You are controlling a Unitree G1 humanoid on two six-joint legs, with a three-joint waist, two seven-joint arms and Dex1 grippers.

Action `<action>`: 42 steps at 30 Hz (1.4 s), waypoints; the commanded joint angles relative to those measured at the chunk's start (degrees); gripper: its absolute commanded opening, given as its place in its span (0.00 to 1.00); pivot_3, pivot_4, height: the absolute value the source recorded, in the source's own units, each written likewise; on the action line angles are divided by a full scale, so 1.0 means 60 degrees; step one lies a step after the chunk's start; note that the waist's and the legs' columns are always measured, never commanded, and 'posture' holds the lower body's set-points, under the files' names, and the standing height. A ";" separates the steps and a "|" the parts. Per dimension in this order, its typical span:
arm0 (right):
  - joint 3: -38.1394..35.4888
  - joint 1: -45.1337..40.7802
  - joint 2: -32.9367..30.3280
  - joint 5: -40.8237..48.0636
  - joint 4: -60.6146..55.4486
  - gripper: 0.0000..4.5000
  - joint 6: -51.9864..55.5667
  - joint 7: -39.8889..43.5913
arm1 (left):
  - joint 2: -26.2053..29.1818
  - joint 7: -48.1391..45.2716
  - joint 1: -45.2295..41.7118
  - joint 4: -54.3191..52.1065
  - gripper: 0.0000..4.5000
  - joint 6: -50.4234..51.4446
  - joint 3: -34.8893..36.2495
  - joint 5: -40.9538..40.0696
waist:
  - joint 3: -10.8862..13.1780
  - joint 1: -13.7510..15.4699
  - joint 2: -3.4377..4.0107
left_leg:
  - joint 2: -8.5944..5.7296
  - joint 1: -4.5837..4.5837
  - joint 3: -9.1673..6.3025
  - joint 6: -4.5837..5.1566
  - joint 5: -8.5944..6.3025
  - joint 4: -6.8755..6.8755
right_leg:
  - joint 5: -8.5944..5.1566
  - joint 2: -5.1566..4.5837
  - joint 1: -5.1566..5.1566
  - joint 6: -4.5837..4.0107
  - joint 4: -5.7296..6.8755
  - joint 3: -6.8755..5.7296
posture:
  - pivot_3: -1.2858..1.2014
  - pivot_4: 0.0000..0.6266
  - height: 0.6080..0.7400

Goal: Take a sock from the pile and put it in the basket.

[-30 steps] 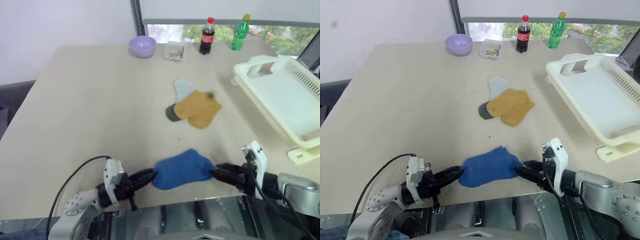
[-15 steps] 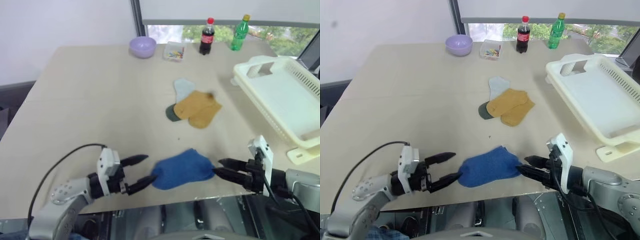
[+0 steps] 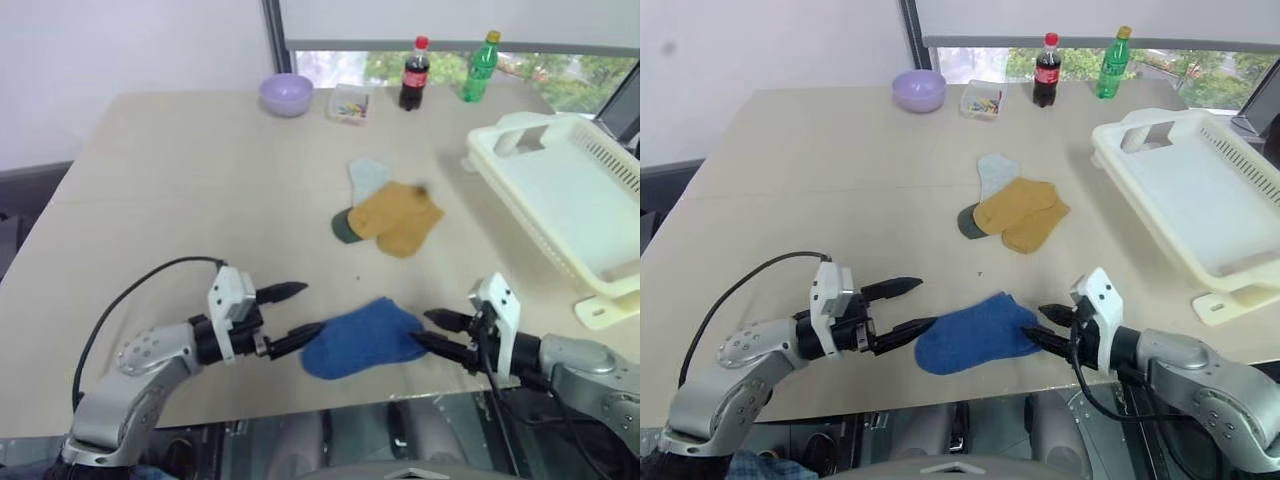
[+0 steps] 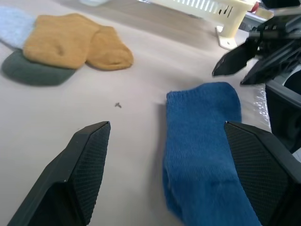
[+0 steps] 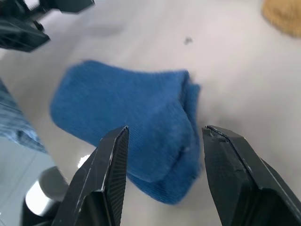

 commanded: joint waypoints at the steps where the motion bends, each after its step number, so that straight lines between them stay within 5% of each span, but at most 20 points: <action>1: 0.0656 -0.0311 0.0004 -0.0973 0.0246 0.56 0.0108 0.0010 | -0.0041 0.0001 -0.0103 -0.0202 0.93 -0.0218 -0.0345 0.0350 | 0.0000 -0.0021 -0.0001 | 0.0001 0.0003 -0.0001 0.0000 0.0000 0.0000 | 0.0000 0.0001 0.0000 0.0000 0.0000 0.0001 | 0.52 0.24 1.00; 5: 0.1012 -0.0508 0.0181 -0.1505 0.0470 0.56 0.0184 0.0115 | -0.0129 -0.0073 -0.0234 0.0043 0.93 -0.0359 -0.0429 0.0496 | -0.0003 -0.0006 -0.0004 | 0.0003 0.0006 -0.0002 0.0000 0.0000 0.0000 | 0.0000 0.0005 0.0002 -0.0001 0.0002 -0.0001 | 0.52 0.24 1.00; 12: 0.1008 -0.0629 0.0769 -0.2032 0.0709 0.02 0.0159 0.0053 | -0.0081 -0.0182 -0.0359 0.0298 0.94 -0.0560 -0.0230 0.0546 | -0.0009 -0.0002 -0.0014 | 0.0004 0.0009 -0.0003 0.0000 0.0000 0.0001 | 0.0000 0.0007 0.0007 -0.0001 0.0003 -0.0005 | 0.52 0.24 1.00; 24: -0.0353 -0.2032 0.3803 -0.1356 0.1579 0.02 0.1293 -0.1898 | 0.0087 -0.0417 -0.1603 0.1472 0.94 -0.0666 0.0427 0.0493 | -0.0008 0.0006 -0.0013 | 0.0009 0.0000 -0.0001 0.0000 0.0001 0.0010 | 0.0003 0.0023 0.0005 -0.0004 0.0013 -0.0005 | 0.52 0.24 1.00; 32: -0.0704 -0.2079 0.3981 -0.1053 0.1192 0.02 0.2146 -0.2154 | 0.0023 -0.0495 -0.2052 0.1976 0.94 -0.0848 -0.0095 0.1099 | -0.0008 -0.0021 -0.0013 | 0.0006 -0.0008 0.0005 -0.0001 0.0000 0.0001 | 0.0022 0.0023 0.0004 -0.0039 0.0005 -0.0004 | 0.52 0.24 1.00; 34: -0.0340 -0.1969 0.3574 -0.1265 0.0906 0.30 0.2220 -0.1876 | -0.0053 -0.0446 -0.2216 0.2220 0.94 -0.0929 -0.0216 0.1276 | -0.0008 -0.0019 -0.0013 | 0.0006 -0.0005 0.0006 0.0000 0.0000 0.0001 | 0.0020 0.0024 0.0005 -0.0036 0.0008 -0.0007 | 0.52 0.24 1.00; 37: -0.0104 -0.1825 0.2920 -0.1646 0.0514 0.48 0.1908 -0.1396 | -0.0166 -0.0393 -0.2393 0.2421 0.94 -0.0931 -0.0219 0.1352 | -0.0007 0.0003 -0.0010 | 0.0008 0.0002 0.0004 0.0000 0.0000 0.0004 | 0.0004 0.0025 0.0008 -0.0009 0.0012 -0.0007 | 0.52 0.24 1.00; 42: -0.0326 -0.1623 0.1431 -0.2359 -0.0006 0.48 0.0459 0.0091 | -0.0254 -0.0361 -0.2590 0.2698 0.94 -0.0848 -0.0019 0.1271 | -0.0010 -0.0015 -0.0017 | 0.0005 0.0000 0.0002 0.0000 0.0000 0.0006 | 0.0003 0.0022 0.0009 -0.0005 0.0007 -0.0004 | 0.52 0.24 1.00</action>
